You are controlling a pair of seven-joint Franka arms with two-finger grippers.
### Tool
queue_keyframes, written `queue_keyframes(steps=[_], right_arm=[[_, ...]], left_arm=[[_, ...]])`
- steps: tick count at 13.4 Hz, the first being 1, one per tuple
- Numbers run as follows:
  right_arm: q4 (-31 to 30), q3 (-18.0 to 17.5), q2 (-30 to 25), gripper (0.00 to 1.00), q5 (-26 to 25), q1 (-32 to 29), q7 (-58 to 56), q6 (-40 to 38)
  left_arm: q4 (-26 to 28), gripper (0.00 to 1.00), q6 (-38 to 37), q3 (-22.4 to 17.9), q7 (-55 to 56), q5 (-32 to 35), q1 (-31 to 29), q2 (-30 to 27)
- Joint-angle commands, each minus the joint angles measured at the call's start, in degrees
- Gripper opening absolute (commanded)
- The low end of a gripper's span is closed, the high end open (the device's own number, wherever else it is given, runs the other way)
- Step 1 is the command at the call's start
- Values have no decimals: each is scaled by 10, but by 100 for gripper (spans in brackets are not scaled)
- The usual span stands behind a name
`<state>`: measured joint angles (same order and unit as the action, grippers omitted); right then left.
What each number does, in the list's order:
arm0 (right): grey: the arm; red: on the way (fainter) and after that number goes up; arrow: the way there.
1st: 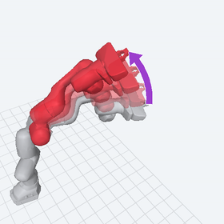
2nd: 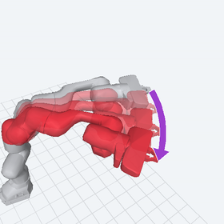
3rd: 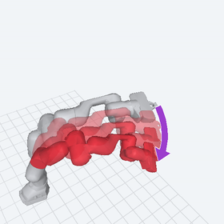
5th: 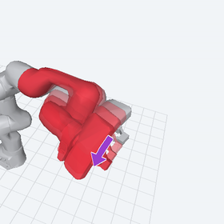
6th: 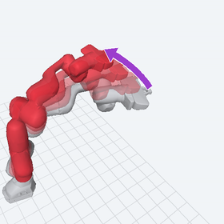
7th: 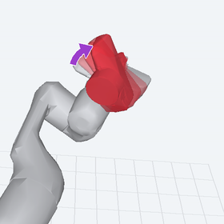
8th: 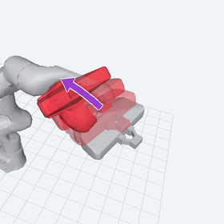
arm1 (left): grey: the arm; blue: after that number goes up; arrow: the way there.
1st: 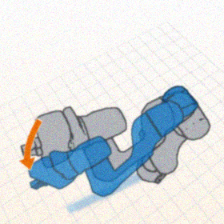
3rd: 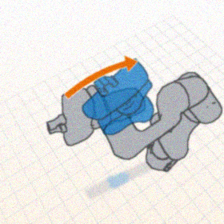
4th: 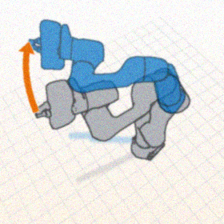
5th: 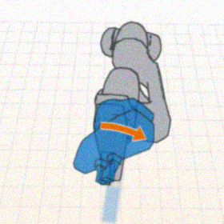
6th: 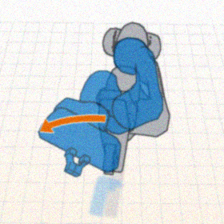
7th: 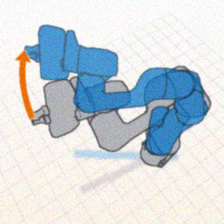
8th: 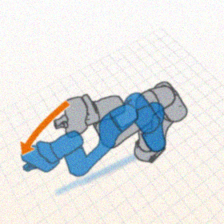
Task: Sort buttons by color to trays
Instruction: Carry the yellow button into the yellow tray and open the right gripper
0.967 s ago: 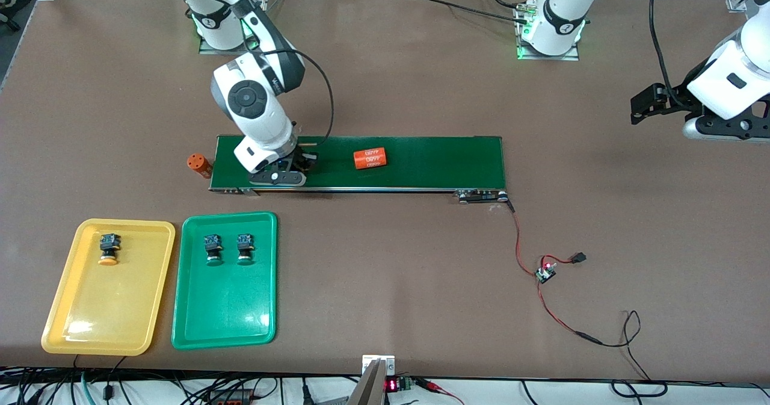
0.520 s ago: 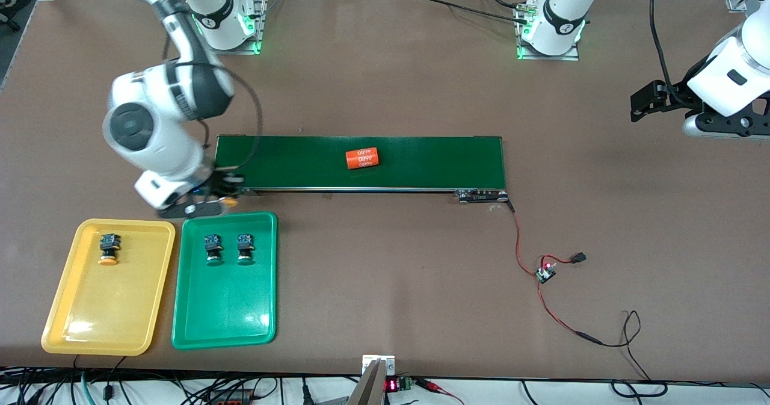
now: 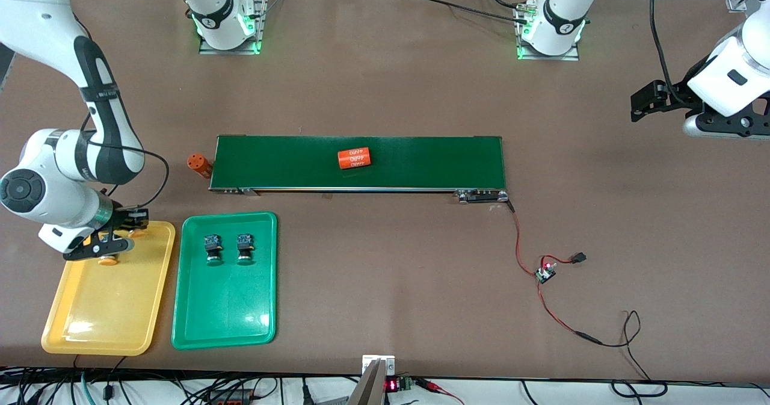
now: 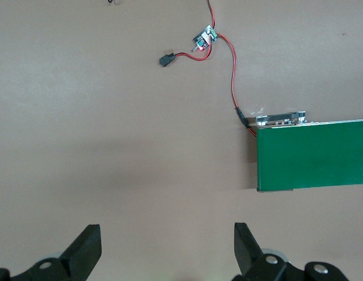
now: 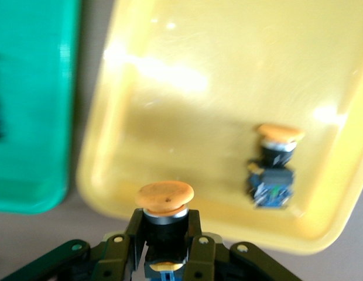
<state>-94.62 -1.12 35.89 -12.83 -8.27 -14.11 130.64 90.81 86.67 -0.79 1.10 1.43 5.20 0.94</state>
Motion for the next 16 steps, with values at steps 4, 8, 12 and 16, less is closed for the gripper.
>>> queue_keyframes(steps=[4, 8, 12, 16], right_arm=[[18, 16, 46, 5, -24, -13, -39, 84], [12, 16, 38, 100, -18, -6, -23, 82], [-13, 16, -1, 100, -15, -1, -27, 69], [-41, 12, -132, 100, 22, 59, 109, -107]], left_arm=[[-20, 100, -15, 0, -6, -1, 2, 7], [-20, 100, -16, 0, -6, -1, 2, 7], [-20, 100, -17, 0, -6, -1, 2, 7], [-20, 100, -20, 0, -6, -1, 2, 7]])
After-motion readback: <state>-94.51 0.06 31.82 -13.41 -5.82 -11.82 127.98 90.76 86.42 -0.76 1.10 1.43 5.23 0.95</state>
